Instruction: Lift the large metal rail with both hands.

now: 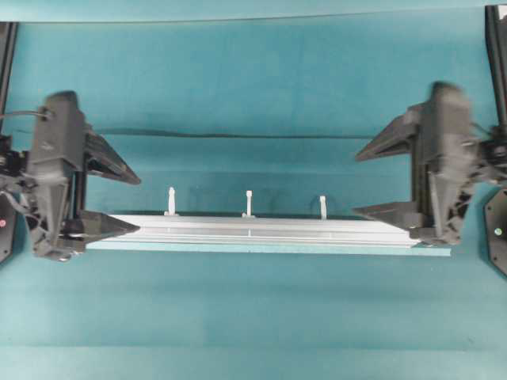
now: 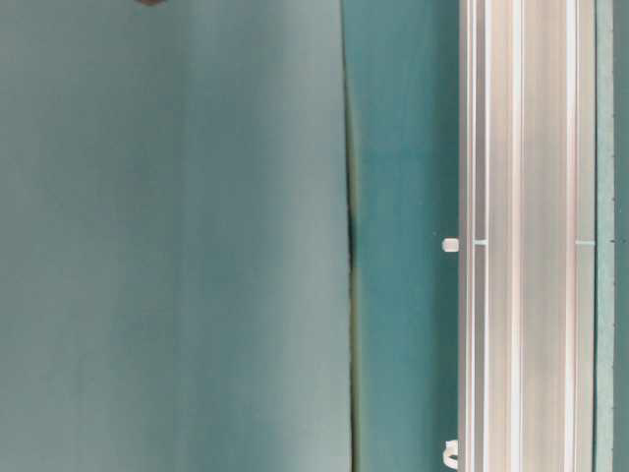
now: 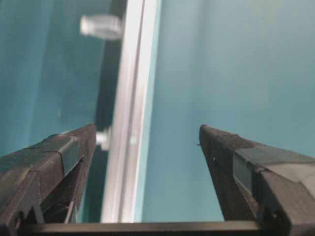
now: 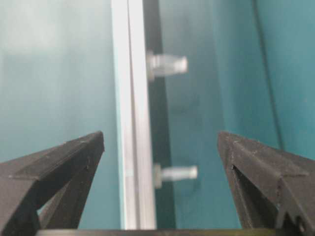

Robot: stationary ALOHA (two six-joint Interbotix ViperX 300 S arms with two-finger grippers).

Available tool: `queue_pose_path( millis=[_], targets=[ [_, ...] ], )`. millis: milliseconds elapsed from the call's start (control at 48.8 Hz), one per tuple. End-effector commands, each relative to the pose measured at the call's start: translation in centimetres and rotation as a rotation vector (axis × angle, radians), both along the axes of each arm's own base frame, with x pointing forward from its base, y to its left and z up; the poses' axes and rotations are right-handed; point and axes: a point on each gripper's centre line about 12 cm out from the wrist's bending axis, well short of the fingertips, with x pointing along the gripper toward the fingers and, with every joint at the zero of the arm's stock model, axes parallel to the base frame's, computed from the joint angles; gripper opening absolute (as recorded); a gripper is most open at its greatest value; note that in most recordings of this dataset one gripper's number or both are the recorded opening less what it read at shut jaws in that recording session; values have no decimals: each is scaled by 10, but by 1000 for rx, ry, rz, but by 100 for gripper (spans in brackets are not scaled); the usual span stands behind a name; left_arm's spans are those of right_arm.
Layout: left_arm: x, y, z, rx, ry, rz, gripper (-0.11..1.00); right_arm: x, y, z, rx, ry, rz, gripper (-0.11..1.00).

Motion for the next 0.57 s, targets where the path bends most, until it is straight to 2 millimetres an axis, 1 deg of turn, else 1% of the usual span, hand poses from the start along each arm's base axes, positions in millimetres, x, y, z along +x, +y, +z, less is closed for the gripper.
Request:
queue_pose_path(
  millis=[0, 185, 267, 554],
  targets=[
    [0, 0, 18, -1, -64, 0, 88, -2, -1, 10, -3, -55, -4, 96],
    [-10, 1, 35, 11, -137, -10, 88, -11, -2, 22, -5, -112, -7, 96],
    [-17, 1, 46, 24, -187, -19, 88, -16, -1, 27, -5, -130, -7, 96],
    [-35, 5, 72, 27, -347, -1, 88, -37, -2, 41, -9, -208, -13, 96]
  ],
)
